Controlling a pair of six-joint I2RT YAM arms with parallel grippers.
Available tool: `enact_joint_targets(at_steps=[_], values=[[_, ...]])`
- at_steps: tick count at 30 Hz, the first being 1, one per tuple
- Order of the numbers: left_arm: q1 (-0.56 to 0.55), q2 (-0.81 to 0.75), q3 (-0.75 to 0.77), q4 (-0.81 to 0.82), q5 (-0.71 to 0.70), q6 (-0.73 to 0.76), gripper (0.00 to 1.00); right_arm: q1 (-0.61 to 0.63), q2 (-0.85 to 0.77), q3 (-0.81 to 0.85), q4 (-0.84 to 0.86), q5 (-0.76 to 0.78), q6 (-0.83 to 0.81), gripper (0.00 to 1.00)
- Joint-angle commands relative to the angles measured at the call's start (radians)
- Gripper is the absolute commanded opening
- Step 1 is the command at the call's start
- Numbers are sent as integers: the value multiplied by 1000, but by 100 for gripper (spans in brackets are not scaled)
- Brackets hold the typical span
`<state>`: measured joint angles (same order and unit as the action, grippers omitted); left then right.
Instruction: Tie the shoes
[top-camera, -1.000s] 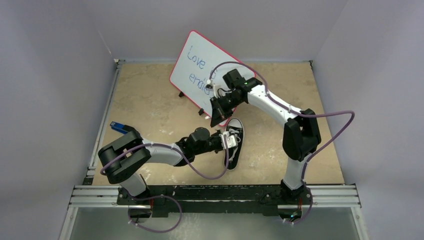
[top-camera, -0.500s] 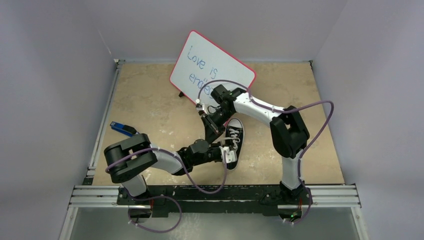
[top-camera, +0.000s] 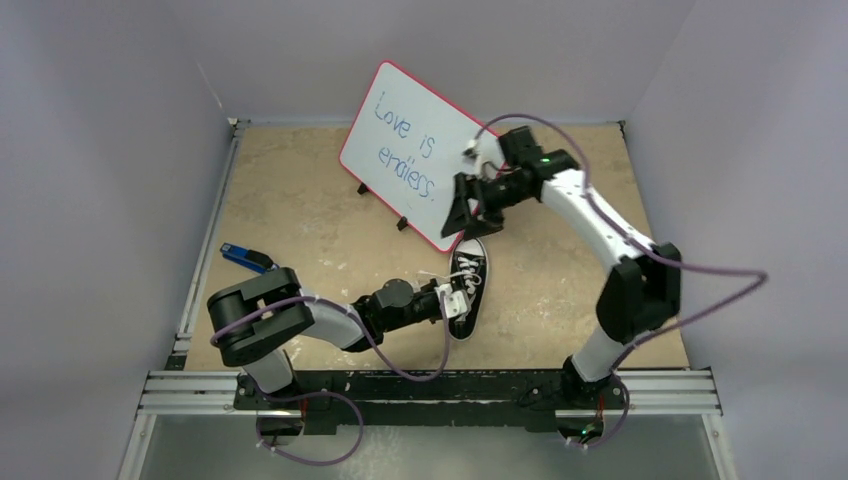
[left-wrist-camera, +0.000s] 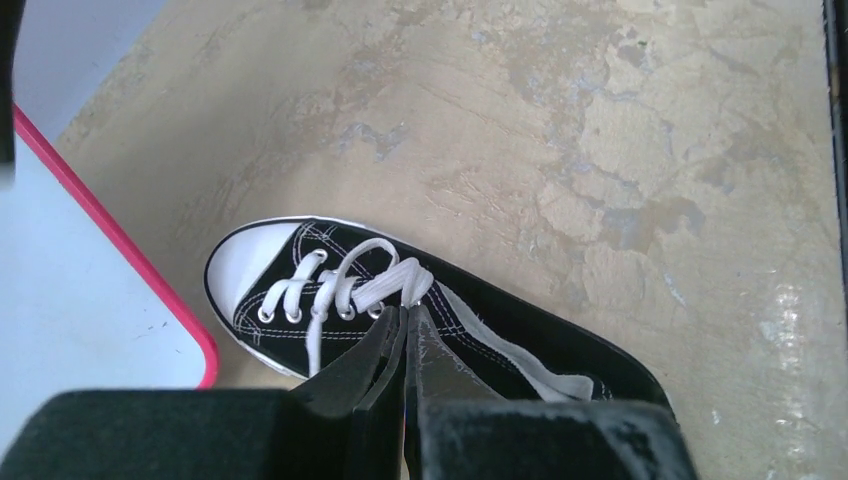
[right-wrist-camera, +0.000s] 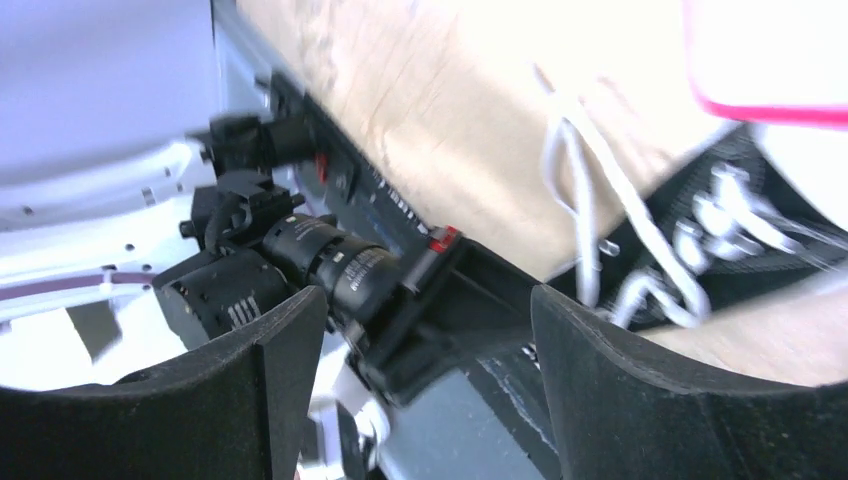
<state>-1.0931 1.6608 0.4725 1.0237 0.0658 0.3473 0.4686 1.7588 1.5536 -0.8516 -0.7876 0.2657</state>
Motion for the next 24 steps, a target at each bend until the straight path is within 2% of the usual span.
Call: enact_joint_targets(at_steps=[1,3,5,10,12,15,18,20,24], values=[[2,-56,24,26,0,-125,0,-153,-207,-144,41,98,86,78],[3,-79,30,-9,-6,-149,0,-178,-239,-190,5,148,42,78],[5,-108,39,-47,-18,-181,0,-179,-273,-210,-28,262,-7,77],[21,-153,68,-108,-63,-304,0,-179,-435,-385,115,272,19,76],[32,-157,91,-143,-95,-368,0,-161,-541,-505,276,247,69,75],[54,-149,99,-143,-81,-419,0,-93,-746,-742,617,288,147,69],[90,-138,99,-143,-46,-452,0,3,-918,-938,900,388,117,65],[118,-132,93,-143,-28,-468,0,54,-965,-1021,998,391,61,62],[177,-116,87,-140,29,-499,0,169,-908,-1076,1071,355,-42,53]])
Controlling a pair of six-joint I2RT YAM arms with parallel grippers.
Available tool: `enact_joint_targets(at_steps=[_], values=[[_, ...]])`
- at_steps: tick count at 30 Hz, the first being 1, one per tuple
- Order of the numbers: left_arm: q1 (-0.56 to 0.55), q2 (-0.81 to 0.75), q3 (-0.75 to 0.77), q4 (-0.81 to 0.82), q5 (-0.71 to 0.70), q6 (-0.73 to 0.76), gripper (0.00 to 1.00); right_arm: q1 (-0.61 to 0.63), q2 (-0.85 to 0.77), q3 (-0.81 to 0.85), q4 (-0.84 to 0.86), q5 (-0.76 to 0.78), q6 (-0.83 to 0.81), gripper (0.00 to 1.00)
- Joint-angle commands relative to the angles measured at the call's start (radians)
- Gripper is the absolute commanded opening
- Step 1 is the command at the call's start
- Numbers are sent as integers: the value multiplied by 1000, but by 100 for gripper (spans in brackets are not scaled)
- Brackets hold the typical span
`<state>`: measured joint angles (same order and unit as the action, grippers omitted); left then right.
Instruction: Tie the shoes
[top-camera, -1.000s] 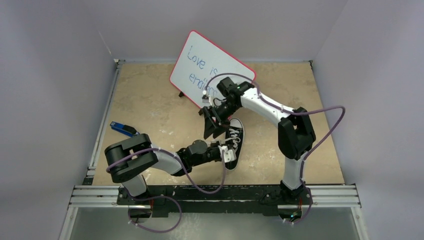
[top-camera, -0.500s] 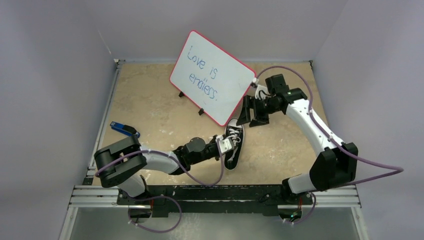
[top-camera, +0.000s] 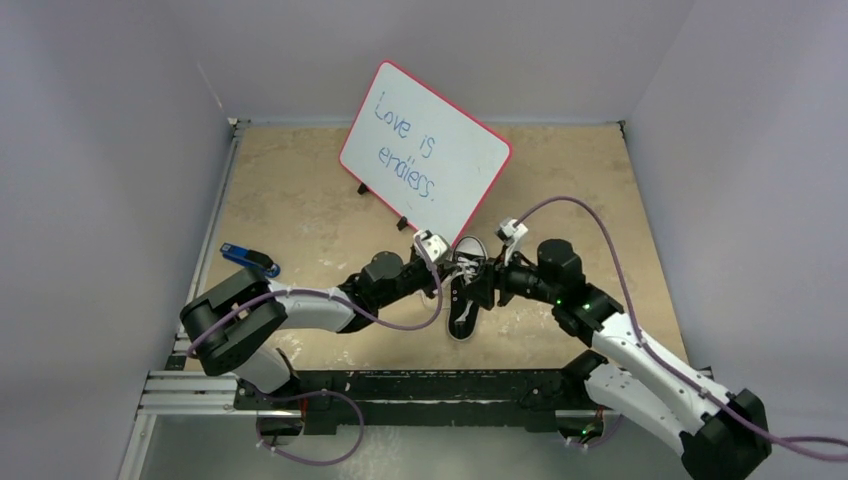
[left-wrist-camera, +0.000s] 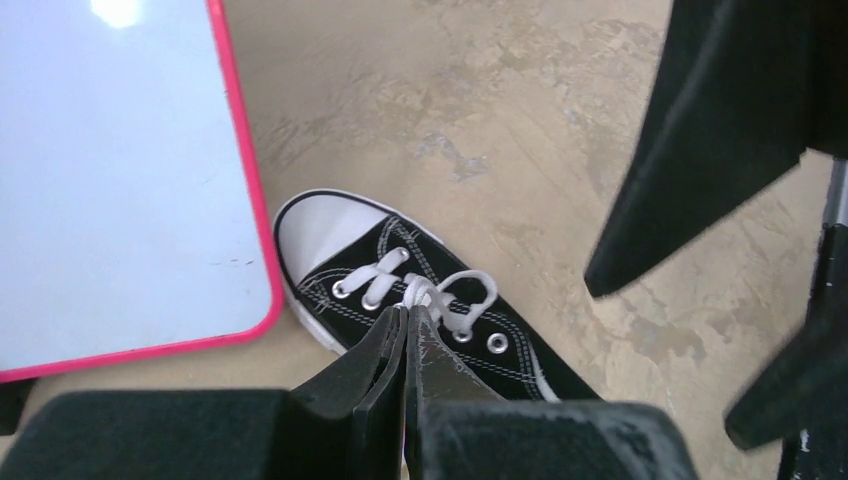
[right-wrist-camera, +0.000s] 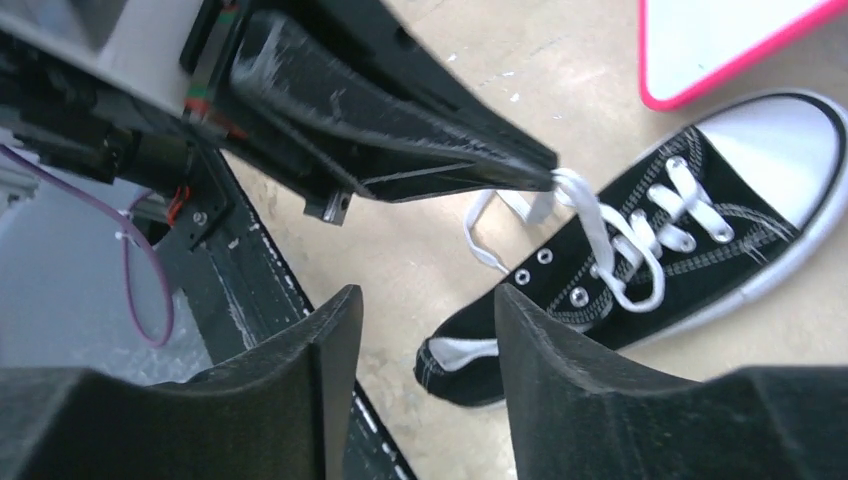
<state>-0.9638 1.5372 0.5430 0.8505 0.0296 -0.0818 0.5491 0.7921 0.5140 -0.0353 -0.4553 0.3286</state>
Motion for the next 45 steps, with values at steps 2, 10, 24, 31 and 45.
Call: enact_joint_targets(at_steps=[2,10,24,31,45], values=[[63,16,20,39,81,-87,0,162,94,-56,296,54,-135,53],[88,51,40,49,103,-127,0,440,294,-65,439,309,-185,57],[122,87,68,46,138,-200,0,520,564,-1,590,689,-251,64],[179,125,58,89,223,-262,0,520,637,0,616,689,-251,61],[235,176,40,150,282,-308,0,521,715,-15,606,616,-272,58]])
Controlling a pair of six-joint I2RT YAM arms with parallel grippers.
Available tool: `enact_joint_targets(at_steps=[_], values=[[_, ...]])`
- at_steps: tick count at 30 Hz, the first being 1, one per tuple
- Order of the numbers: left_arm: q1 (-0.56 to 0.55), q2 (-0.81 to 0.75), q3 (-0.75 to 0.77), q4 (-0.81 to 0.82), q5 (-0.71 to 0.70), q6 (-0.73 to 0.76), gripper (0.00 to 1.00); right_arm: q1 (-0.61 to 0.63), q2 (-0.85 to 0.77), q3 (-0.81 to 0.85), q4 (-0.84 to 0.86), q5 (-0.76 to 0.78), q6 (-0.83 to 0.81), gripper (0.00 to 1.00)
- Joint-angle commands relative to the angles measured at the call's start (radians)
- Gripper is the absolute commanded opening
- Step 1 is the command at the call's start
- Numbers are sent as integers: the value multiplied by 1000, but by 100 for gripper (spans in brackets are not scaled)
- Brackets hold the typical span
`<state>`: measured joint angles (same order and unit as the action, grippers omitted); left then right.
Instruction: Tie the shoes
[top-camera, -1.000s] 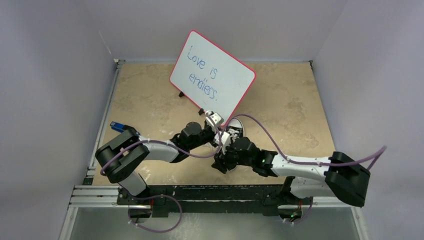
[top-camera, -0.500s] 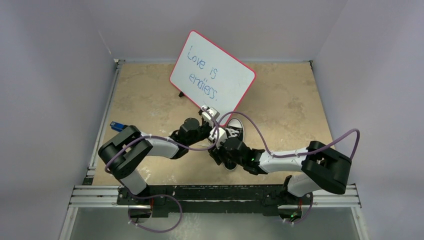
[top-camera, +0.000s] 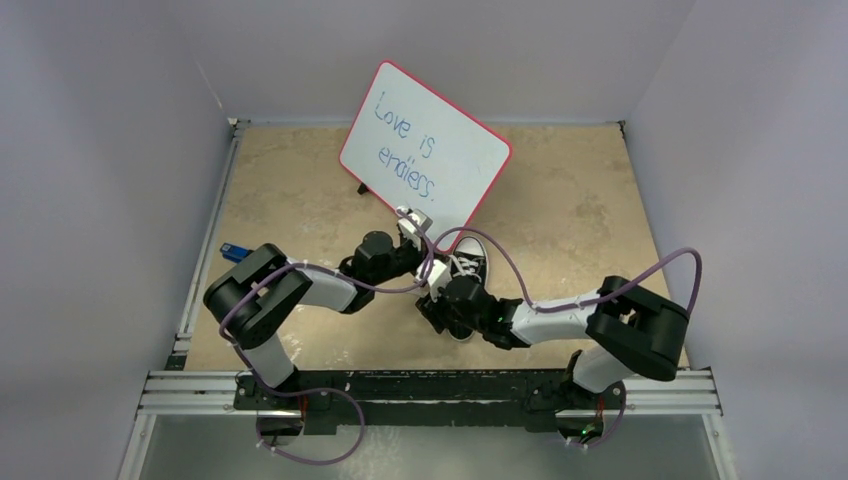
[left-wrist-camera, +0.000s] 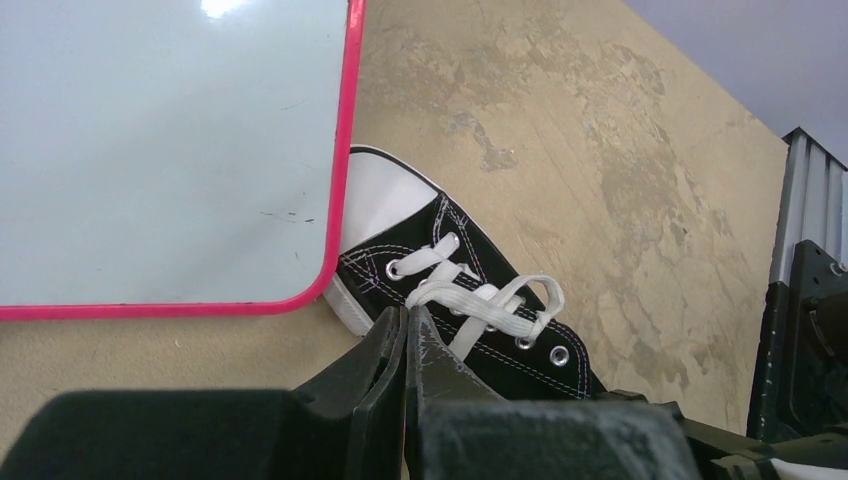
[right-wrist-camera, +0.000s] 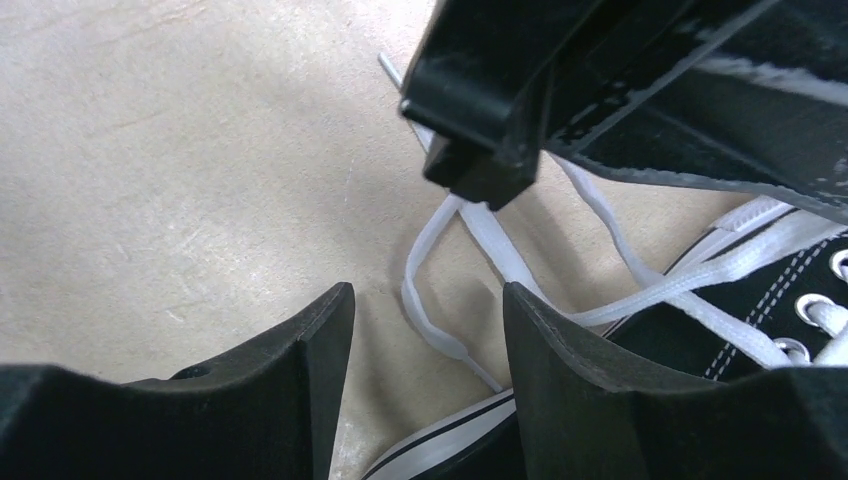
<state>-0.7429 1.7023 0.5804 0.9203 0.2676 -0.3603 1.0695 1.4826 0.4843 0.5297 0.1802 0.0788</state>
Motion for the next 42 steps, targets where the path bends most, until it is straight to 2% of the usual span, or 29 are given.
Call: enact_joint_targets(at_steps=[1,4,7,11,12,18,20,22,26,29,34,37,42], values=[[14,14,3,81,47,-29,0,1,38,28,34,-19,-26,57],[17,23,3,81,53,-30,0,1,70,59,27,-5,-39,47],[19,22,-3,82,46,-31,0,4,67,67,28,-18,-52,26],[23,17,-5,77,50,-28,0,6,-14,87,-29,-49,-49,0],[23,16,-4,75,52,-28,0,5,-37,108,-77,-59,-32,0],[24,-12,10,37,65,-34,0,1,-156,353,-667,-158,296,0],[24,-27,13,25,67,-42,0,-14,-203,387,-779,-190,416,0],[24,-45,16,9,67,-44,0,-68,-230,423,-902,-288,526,0],[24,-71,25,-20,84,-61,0,-167,-248,520,-1125,-423,588,0],[22,-96,23,-32,95,-69,0,-206,-251,599,-1277,-425,602,0],[21,-106,30,-56,112,-71,0,-283,-229,702,-1480,-323,619,0],[13,-104,35,-49,118,-86,0,-341,-221,705,-1548,-276,659,0],[-2,-97,34,-52,94,-91,0,-427,-182,692,-1698,-107,764,0]])
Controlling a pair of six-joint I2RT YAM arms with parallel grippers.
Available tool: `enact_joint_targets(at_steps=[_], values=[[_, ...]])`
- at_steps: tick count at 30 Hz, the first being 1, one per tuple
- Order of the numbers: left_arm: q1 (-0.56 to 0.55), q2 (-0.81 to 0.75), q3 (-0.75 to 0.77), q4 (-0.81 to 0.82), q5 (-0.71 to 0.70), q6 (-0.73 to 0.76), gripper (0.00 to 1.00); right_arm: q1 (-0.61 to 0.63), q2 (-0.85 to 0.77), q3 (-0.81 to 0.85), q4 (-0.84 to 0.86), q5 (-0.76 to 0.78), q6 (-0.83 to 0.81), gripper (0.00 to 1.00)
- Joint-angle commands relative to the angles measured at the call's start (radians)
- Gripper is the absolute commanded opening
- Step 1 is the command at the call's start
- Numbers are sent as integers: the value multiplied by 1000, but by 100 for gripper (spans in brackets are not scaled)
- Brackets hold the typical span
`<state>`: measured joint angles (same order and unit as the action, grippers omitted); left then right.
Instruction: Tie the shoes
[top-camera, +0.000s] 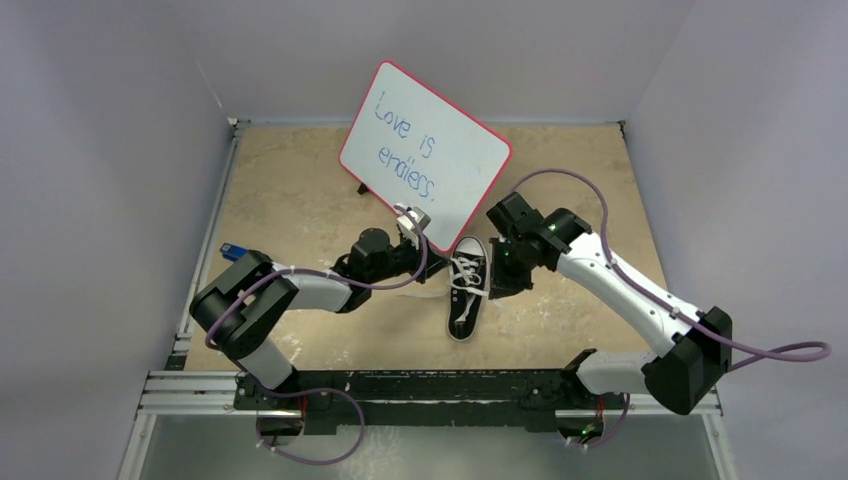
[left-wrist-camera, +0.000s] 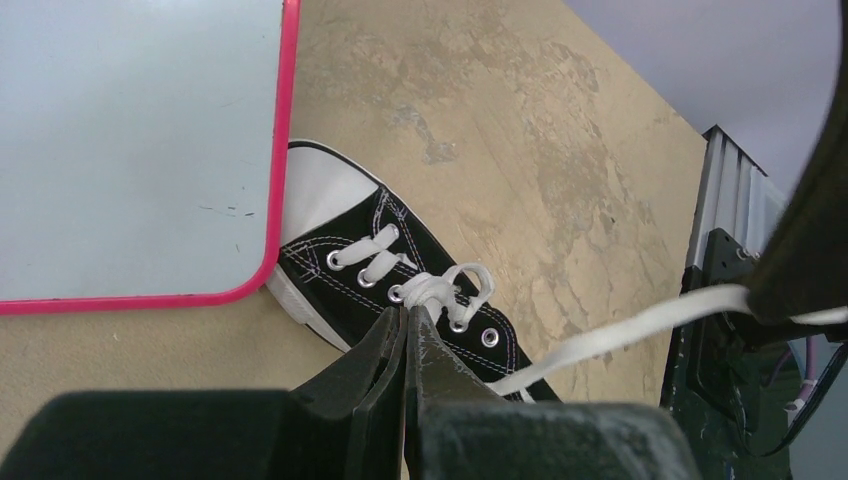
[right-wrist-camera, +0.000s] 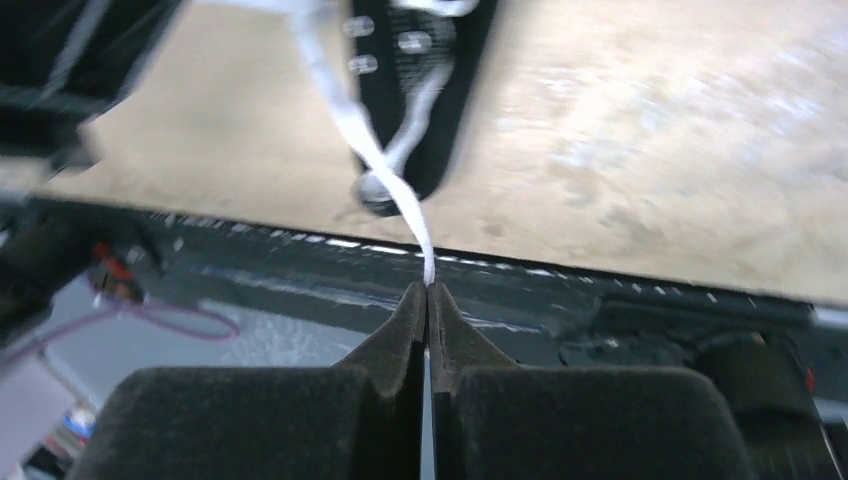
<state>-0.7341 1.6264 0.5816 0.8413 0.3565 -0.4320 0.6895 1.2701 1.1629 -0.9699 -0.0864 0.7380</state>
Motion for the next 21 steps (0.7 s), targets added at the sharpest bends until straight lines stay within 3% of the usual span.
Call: enact_joint_targets(at_steps=[1,4,12,15,16,18,21], values=[[-13,-18,30,28,-1,-20,0,-49,44,5,-211,218,130,0],[-12,-7,31,33,-12,-18,0,-51,53,-67,-191,305,181,0],[-10,15,34,32,-5,0,0,-74,57,-327,9,345,312,0],[-11,21,35,34,0,4,0,-82,15,-389,107,334,277,14],[-11,26,35,45,1,-3,0,-83,0,-397,173,308,218,31],[-10,38,40,57,7,-12,0,-83,-34,-394,287,279,87,52],[-11,45,51,57,15,-15,0,-83,-191,-446,584,118,-204,61]])
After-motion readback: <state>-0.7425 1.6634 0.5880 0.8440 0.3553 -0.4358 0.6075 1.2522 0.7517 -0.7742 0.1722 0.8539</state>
